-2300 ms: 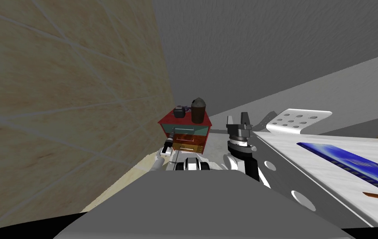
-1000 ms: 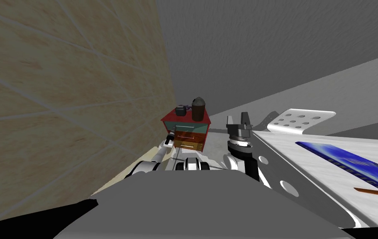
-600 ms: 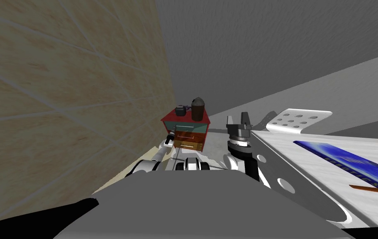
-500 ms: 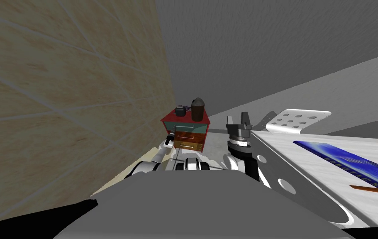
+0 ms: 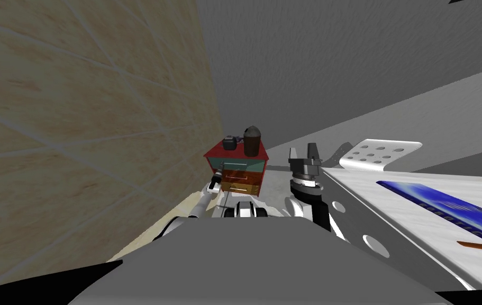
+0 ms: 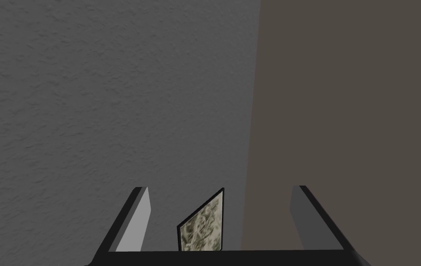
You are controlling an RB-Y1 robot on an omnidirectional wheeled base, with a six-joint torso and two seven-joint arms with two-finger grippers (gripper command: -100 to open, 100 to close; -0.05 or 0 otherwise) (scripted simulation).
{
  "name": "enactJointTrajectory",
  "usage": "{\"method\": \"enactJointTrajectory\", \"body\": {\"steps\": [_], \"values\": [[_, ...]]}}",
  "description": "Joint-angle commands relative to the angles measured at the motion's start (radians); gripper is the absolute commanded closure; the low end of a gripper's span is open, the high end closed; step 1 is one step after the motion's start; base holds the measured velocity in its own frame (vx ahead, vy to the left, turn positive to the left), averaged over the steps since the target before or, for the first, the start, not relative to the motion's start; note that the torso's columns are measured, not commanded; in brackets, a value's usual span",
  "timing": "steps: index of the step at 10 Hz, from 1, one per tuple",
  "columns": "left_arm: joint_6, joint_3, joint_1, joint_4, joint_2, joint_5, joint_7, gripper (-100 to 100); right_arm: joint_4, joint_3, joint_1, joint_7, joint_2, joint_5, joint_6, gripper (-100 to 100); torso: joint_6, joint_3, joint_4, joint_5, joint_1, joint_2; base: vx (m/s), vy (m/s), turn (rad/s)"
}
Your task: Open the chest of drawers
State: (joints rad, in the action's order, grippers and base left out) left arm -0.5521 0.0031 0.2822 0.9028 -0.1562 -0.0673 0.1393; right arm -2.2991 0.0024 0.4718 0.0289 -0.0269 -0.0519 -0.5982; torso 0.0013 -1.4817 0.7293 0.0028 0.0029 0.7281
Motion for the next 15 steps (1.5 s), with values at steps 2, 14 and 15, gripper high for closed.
{"method": "enactJointTrajectory", "body": {"steps": [2,14,15], "values": [[0.028,-0.010,-0.098,0.119,0.008,-0.010,0.003,100,0.000,0.000,0.000,0.000,0.000,0.000,0.000,0,0.000,0.001,0.001,0.000,0.000,0.001,0.052,0.009,-0.033],[0.091,-0.036,-0.393,0.471,0.037,-0.039,0.009,100,0.000,0.000,0.000,0.000,0.000,0.000,0.000,0,0.000,0.001,0.001,0.000,-0.001,0.002,0.042,0.009,-0.024],[0.091,-0.036,-0.409,0.471,0.037,-0.039,0.009,100,0.000,0.000,0.000,0.000,0.000,0.000,0.000,0,0.000,0.002,0.002,-0.001,-0.002,0.003,0.033,0.004,-0.014]]}}
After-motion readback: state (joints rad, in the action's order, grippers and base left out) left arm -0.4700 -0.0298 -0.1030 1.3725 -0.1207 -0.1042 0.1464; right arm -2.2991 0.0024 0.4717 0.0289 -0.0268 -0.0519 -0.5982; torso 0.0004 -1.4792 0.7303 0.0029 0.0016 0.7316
